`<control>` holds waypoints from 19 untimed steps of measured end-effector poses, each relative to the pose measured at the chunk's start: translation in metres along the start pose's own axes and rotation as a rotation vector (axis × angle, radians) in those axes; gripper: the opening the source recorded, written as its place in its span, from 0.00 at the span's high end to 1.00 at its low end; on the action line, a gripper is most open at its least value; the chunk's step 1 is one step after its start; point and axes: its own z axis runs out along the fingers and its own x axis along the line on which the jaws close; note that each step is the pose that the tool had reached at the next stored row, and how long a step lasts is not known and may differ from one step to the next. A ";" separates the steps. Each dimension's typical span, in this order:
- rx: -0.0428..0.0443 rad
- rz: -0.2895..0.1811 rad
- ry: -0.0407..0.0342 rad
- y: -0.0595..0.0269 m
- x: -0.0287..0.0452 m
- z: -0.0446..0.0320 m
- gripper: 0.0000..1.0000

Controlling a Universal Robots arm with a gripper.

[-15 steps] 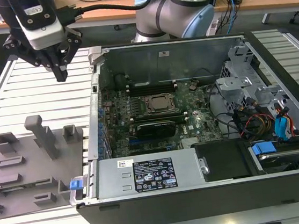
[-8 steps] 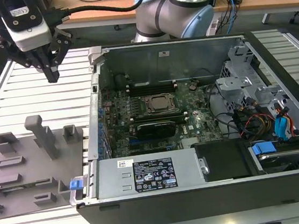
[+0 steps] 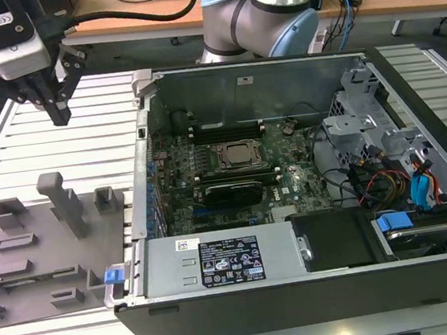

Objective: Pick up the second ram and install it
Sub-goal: 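Reach for the second ram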

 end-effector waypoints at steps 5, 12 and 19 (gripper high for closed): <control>0.0000 0.000 0.0001 -0.0009 0.0122 -0.0003 0.89; 0.0000 0.000 0.0001 -0.0020 0.0270 -0.0006 0.89; 0.0000 0.000 0.0001 -0.0031 0.0420 -0.0010 0.89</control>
